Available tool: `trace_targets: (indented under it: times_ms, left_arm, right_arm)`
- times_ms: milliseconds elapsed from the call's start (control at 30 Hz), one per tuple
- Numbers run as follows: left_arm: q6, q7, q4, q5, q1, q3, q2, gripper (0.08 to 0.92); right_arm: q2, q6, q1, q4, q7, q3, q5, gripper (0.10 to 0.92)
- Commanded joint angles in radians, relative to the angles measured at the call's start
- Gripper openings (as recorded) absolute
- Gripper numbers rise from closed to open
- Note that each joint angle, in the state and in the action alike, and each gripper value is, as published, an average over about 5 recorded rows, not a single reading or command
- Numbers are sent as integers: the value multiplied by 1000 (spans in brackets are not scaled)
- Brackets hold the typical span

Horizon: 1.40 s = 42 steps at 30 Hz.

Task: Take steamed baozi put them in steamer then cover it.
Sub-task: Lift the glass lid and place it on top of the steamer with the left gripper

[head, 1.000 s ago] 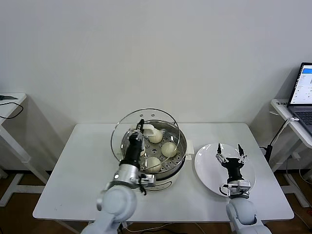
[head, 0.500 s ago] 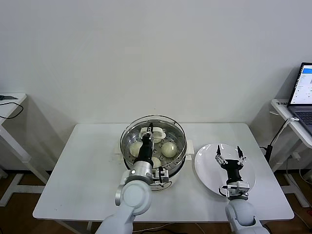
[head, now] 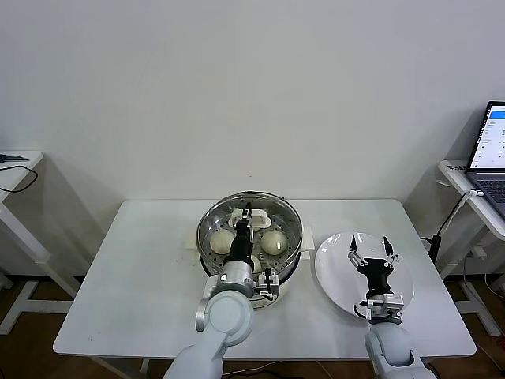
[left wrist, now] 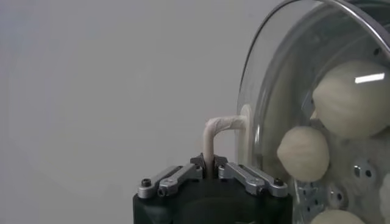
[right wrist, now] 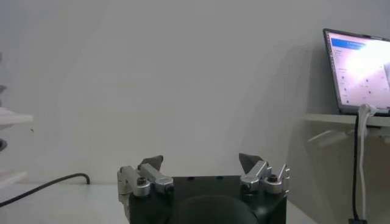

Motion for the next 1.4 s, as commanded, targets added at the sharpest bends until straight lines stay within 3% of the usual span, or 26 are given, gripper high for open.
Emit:
trace_targets:
  times_ms: [33,1133,1233,1400]
  left_arm:
    - [2,7,21,22,-5,5,-10,192]
    - [-23,-37,62,69,28,-9,-32,193]
    - [-23,-39,55,69,31,-9,-32,231]
    - [-22,-37,15,65,48,-9,-23,370]
  right_arm:
    - [1,1,1,-3,-1,1,0,823]
    - [-1,2,7,-1,-3,0,2,823]
    - [-1,1,6,0,-3,0,2,823]
    - [-4,0,5,1,-3,-1,3,823]
